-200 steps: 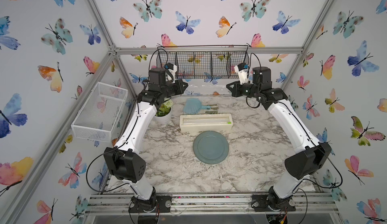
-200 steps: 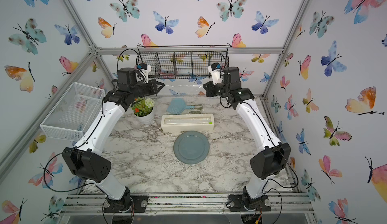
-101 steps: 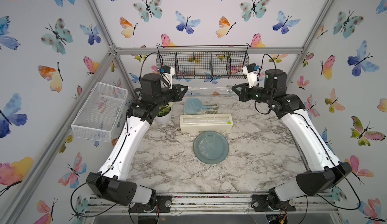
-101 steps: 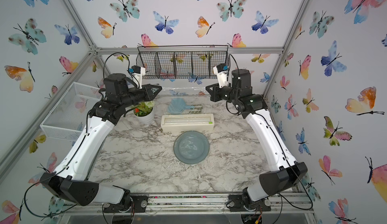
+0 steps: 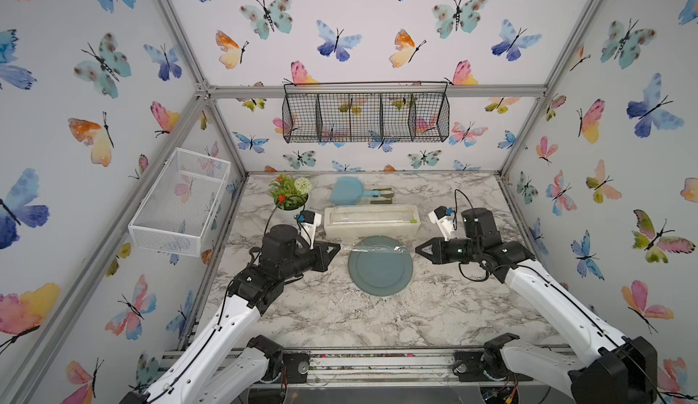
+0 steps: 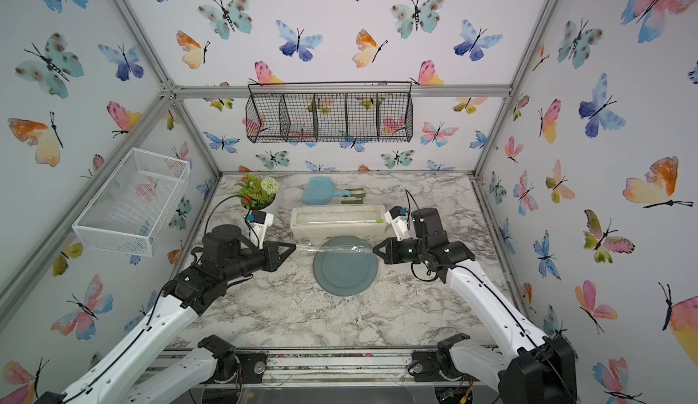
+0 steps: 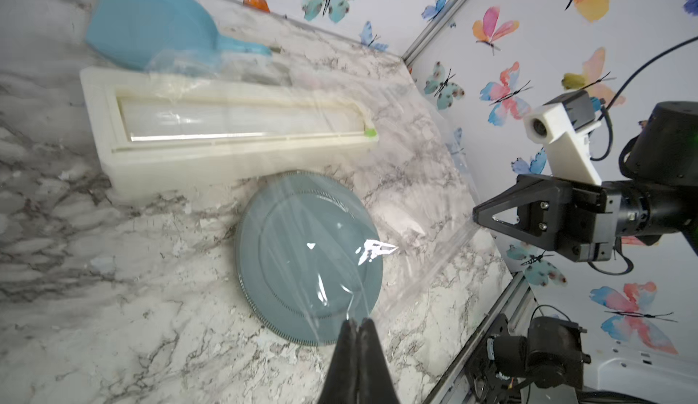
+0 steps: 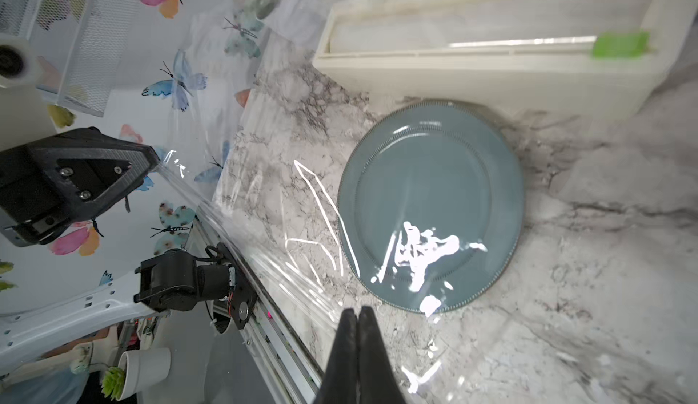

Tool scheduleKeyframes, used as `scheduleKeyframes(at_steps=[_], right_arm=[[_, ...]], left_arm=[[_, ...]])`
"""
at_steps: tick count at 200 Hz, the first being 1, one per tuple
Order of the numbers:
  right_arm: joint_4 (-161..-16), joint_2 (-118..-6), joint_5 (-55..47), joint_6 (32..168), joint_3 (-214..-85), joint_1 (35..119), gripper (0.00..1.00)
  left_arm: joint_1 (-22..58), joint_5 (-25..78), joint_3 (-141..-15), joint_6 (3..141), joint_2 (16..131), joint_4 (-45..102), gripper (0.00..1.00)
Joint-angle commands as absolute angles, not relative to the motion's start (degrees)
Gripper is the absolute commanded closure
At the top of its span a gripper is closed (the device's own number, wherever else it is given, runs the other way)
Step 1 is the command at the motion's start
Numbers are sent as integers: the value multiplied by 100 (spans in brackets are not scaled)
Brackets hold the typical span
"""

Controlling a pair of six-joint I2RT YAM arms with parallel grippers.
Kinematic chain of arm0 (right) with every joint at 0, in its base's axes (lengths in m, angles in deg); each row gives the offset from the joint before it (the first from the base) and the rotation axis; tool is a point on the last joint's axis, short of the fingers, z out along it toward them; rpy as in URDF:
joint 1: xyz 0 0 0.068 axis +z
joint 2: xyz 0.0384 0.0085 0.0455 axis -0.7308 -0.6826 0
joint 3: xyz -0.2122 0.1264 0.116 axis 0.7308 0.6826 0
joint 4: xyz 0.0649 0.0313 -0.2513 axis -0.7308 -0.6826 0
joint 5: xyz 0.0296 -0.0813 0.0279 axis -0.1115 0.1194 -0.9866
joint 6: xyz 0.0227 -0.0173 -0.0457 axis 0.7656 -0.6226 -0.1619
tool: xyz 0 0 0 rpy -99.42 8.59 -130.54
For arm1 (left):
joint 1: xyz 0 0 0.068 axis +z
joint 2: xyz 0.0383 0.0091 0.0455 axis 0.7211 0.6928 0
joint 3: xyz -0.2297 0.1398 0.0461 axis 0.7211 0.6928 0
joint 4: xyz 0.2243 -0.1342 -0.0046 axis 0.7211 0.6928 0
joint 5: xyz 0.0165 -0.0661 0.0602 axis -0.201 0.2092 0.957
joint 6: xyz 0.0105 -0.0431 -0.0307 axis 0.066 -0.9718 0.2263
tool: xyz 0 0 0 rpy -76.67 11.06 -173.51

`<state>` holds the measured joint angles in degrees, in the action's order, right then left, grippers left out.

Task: Wrap the plate with plastic wrap
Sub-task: Cover the plate with plastic wrap.

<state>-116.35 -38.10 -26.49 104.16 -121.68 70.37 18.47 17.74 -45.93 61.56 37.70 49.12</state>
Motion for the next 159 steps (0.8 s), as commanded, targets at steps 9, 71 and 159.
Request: scheduleKeyframes(at_steps=[9, 71, 159], right_arm=[[-11858, -3489, -2501, 10687, -11735, 7101, 98], [-11667, -2951, -2363, 11605, -10112, 7182, 98], [-10671, -3941, -1996, 11858, -9481, 7434, 98]], left_arm=[[1560, 1933, -3899, 5859, 3523, 4690, 100], [1256, 1875, -2501, 5174, 2976, 4656, 100], [612, 2402, -1891, 4735, 4049, 3746, 100]])
